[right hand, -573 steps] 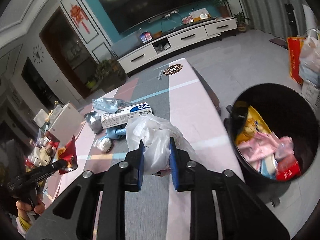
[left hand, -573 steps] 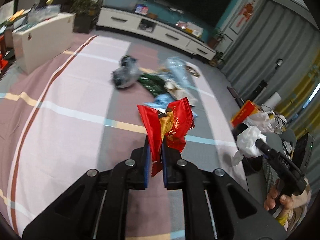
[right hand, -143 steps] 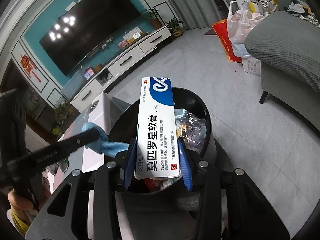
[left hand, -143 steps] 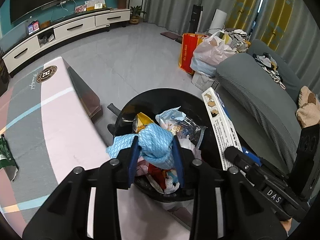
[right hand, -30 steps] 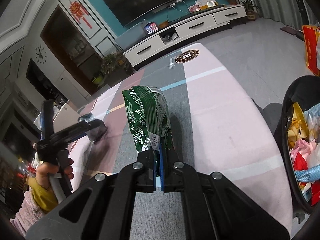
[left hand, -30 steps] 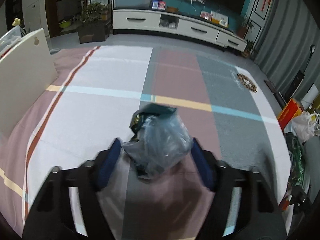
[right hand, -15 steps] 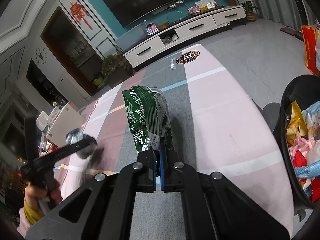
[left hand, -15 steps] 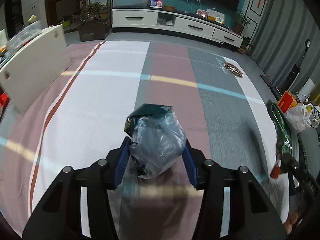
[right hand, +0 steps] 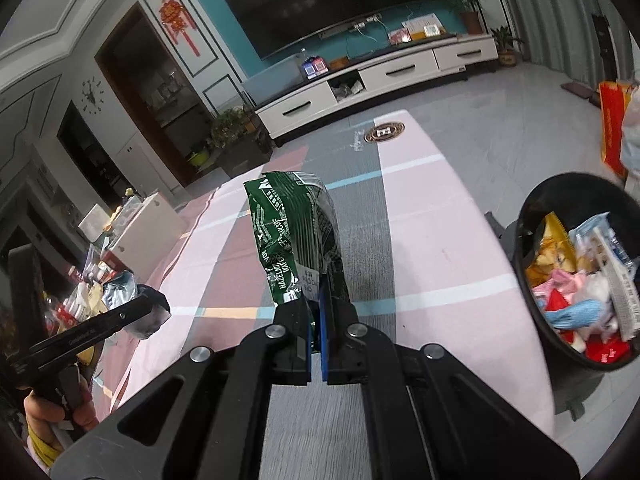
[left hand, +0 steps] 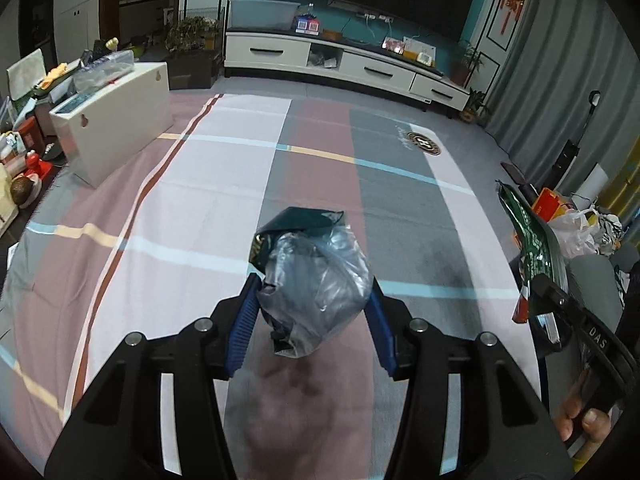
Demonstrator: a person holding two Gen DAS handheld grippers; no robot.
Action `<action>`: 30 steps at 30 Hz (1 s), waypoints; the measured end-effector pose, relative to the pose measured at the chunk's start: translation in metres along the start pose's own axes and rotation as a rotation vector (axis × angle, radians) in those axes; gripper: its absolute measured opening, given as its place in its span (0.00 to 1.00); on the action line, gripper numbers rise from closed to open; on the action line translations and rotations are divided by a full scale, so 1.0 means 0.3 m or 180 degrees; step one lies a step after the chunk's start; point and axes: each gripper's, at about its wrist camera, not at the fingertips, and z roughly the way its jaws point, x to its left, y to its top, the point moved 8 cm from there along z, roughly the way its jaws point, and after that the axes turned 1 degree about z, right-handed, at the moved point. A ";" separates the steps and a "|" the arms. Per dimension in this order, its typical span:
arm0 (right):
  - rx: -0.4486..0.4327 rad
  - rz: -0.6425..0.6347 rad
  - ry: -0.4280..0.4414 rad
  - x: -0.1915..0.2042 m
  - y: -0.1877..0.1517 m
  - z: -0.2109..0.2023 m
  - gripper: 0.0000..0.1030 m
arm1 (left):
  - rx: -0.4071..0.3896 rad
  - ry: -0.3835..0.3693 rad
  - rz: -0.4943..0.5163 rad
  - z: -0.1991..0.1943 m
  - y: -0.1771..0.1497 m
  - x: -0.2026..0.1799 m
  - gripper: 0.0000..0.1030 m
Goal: Collect trash
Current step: 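Carry the grey plastic bag and green snack packet over the black bin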
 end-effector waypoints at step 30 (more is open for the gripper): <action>-0.0249 -0.0342 0.0039 0.145 -0.021 -0.273 0.04 | -0.0393 -0.0018 0.0434 -0.312 -0.076 -0.154 0.53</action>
